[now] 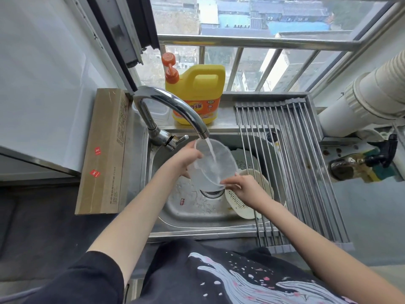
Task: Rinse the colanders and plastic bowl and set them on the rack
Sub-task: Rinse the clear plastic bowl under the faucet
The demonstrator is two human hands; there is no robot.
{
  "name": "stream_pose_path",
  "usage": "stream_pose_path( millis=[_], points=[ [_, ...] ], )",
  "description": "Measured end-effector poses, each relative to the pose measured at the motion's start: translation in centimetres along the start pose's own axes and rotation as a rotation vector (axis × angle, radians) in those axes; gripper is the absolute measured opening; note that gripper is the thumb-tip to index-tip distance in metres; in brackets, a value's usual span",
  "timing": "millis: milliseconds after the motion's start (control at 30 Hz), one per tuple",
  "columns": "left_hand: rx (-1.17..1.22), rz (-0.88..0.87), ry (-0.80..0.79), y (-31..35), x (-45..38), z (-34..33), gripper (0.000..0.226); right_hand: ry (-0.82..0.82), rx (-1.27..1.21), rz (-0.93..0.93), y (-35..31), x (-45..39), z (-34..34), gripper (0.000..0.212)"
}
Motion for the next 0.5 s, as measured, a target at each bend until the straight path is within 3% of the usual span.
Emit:
stream_pose_path(
  millis=[100, 267, 400, 500],
  points=[
    [-0.006, -0.001, 0.035, -0.3, 0.5, 0.3, 0.058, -0.046, 0.121, 0.036, -0.4, 0.0, 0.0, 0.031],
    [0.39, 0.063, 0.027, -4.5, 0.6, 1.2, 0.065, 0.052, 0.517, 0.249, -1.6, -0.5, 1.8, 0.039],
    [0.69, 0.15, -0.096, -7.6, 1.3, -0.6, 0.052, 0.139, 0.613, 0.509, -4.0, -0.9, 3.7, 0.04],
    [0.777, 0.093, -0.088, -7.7, 1.2, -2.1, 0.045, 0.124, 0.605, 0.488, -4.5, -1.0, 4.5, 0.05]
  ],
)
Point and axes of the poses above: each hand's wrist, its own x-axis away from the middle knuckle, its own z-axis out of the back of the hand, y = z × x, the point moved 4 cm from there along -x, towards the middle knuckle, and after that the axes turned 7 degrees about -z, right-handed, at the moved point
